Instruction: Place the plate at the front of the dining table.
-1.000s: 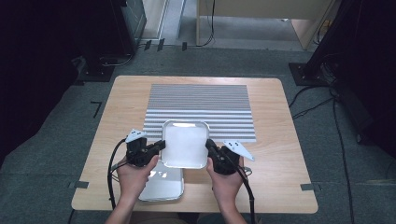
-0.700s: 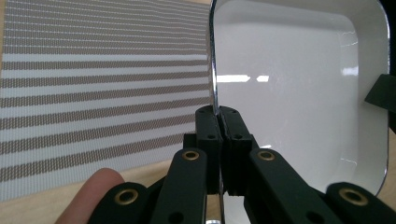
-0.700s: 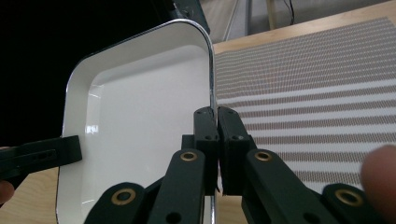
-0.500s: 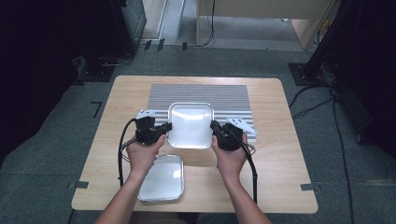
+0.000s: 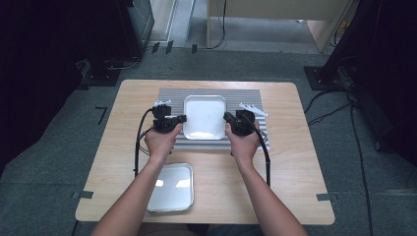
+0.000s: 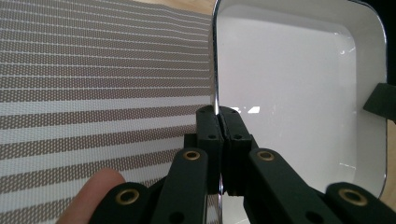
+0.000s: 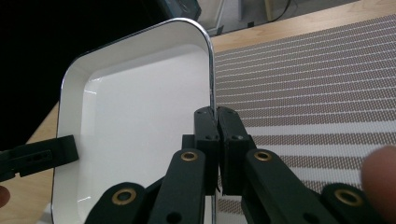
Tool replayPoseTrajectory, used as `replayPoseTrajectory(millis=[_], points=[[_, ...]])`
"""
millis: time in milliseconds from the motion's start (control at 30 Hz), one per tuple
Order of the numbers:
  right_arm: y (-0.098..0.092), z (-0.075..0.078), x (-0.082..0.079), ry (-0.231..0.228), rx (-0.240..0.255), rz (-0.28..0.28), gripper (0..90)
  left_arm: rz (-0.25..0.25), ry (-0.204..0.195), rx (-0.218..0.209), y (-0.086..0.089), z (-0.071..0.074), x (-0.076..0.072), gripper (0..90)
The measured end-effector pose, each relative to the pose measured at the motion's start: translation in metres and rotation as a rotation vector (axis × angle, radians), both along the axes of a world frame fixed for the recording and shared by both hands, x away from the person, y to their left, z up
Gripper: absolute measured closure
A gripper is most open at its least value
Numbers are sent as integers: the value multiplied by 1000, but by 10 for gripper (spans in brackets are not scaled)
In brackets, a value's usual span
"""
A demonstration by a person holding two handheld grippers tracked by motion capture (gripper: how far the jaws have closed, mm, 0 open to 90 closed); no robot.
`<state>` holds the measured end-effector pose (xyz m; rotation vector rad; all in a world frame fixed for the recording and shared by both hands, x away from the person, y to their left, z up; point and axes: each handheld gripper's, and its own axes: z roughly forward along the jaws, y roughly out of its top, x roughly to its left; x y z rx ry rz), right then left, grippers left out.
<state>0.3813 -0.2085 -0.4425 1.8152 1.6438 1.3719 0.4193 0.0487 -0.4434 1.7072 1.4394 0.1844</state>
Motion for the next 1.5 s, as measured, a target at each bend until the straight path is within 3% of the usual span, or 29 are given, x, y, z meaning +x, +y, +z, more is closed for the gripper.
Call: replayPoseTrajectory(millis=[100, 400, 467, 567, 667, 867, 1100, 1500], points=[[0, -9, 20, 29, -16, 3, 894, 19, 30, 8, -3, -11, 18, 896], [-2, -25, 53, 96, -44, 2, 895, 61, 73, 79, -18, -33, 44, 880], [-2, -31, 59, 119, -54, -11, 897, 78, 82, 74, -22, -39, 50, 882], [-4, -43, 70, 166, -67, -35, 900, 80, 131, 64, -26, -49, 59, 876], [-7, -48, 75, 185, -49, -49, 900, 87, 133, 51, -28, -50, 63, 880], [-11, -61, 88, 225, -21, -83, 900, 100, 147, 95, -37, -54, 76, 873], [-8, -66, 94, 210, -69, -108, 894, 98, 134, 115, -41, -59, 81, 869], [0, -69, 98, 184, -88, -88, 884, 136, 102, 154, -37, -58, 83, 865]])
